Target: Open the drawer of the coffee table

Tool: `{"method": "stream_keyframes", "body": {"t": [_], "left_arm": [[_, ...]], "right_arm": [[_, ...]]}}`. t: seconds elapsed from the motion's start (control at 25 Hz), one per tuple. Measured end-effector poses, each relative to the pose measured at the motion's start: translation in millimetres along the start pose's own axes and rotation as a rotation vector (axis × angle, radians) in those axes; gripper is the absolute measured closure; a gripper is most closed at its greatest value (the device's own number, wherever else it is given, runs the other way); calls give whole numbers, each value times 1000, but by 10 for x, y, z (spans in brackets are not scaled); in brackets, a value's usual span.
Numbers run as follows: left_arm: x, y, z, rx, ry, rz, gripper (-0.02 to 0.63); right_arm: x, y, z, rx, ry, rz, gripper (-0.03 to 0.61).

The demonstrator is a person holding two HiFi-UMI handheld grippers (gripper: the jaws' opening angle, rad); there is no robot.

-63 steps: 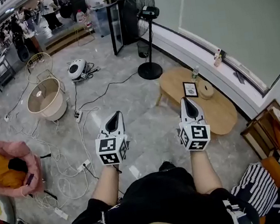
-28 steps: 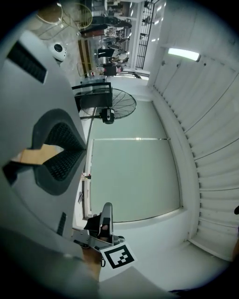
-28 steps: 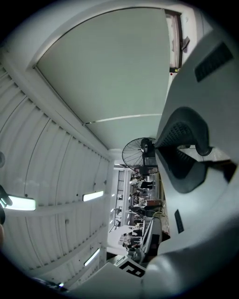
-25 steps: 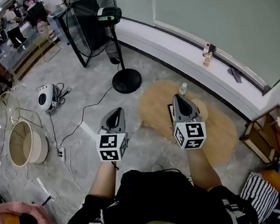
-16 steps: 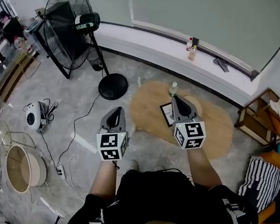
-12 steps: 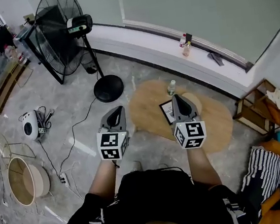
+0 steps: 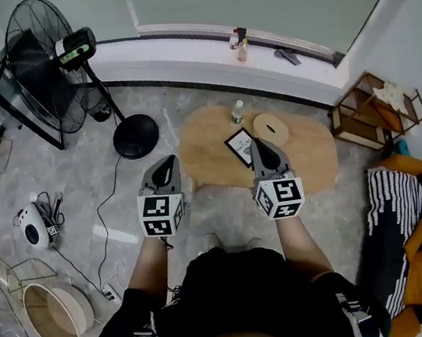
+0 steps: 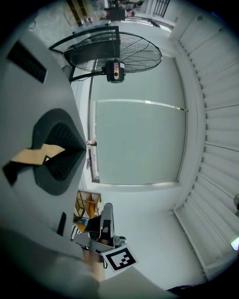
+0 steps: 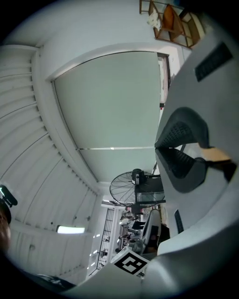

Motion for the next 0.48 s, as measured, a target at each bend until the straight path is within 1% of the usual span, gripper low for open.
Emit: {"method": "stream_keyframes", "body": {"t": [0.24,0.48], "left_arm": [[10,-197,-55,-2,-33,23,594],[98,-423,-287,-25,-33,52,594]], "right_arm": [[223,-213,19,-25,-44,41,563],[521,-563,38,-68,-50,73,563]]}}
Point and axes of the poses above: the fingertips, and each gripper's own axes: x backward along the fingers, z to its left, y out of its top, the point moved 10 cm from there along x, backward along the fingers, and after that the axes turned 15 degrees about y, right-handed, at the moved point
